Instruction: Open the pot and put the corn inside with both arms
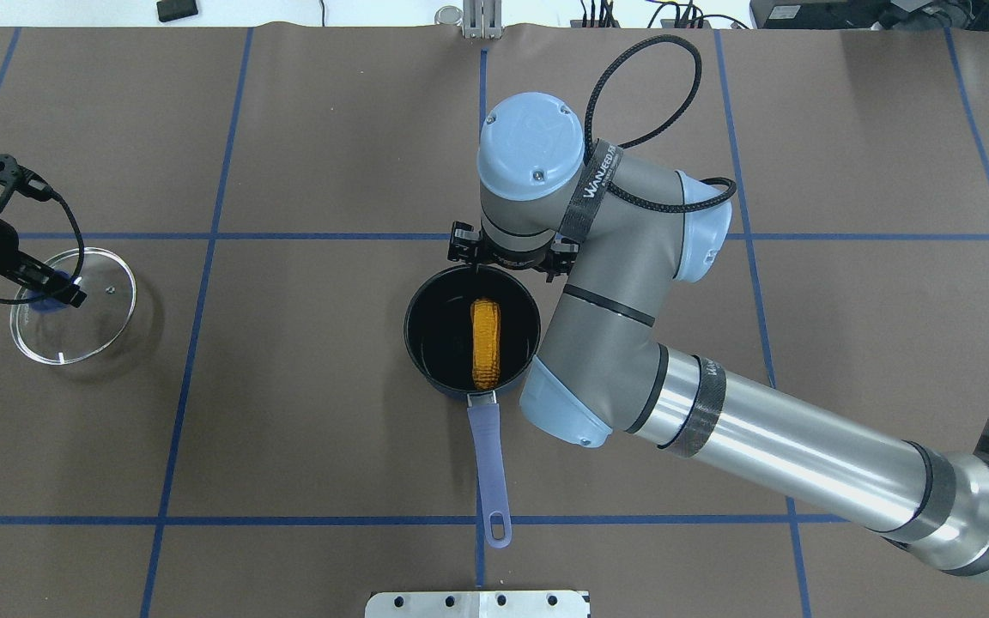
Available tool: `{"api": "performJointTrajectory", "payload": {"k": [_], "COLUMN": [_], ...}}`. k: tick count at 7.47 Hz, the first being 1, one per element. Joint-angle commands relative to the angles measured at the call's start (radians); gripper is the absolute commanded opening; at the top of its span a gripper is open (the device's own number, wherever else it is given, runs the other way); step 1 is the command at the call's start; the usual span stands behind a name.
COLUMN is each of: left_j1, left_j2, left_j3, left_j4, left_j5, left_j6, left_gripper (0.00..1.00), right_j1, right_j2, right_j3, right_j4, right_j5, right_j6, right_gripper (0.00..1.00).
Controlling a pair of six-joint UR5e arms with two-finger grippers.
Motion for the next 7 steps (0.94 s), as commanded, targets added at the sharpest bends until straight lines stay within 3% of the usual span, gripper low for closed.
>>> {"api": "performJointTrajectory", "payload": {"k": [1,7], "left_j1": [-0.001,0.003], "left_j2": [0.007,0.003], "left_j3": [0.0,0.02], "left_j4": [0.003,0.001], "left_j5": [-0.013,0.0], "left_j6": [0.002,0.002], "left_gripper": [0.38,0.41], "right_j1": [0.007,0.017], "right_j2": [-0.007,-0.007], "right_j3": [0.0,0.0], "right_j4": [0.001,0.001], "right_j5": [0.0,0.0], "right_j6": [-0.012,-0.019], "right_gripper": [1.0,1.0]}}
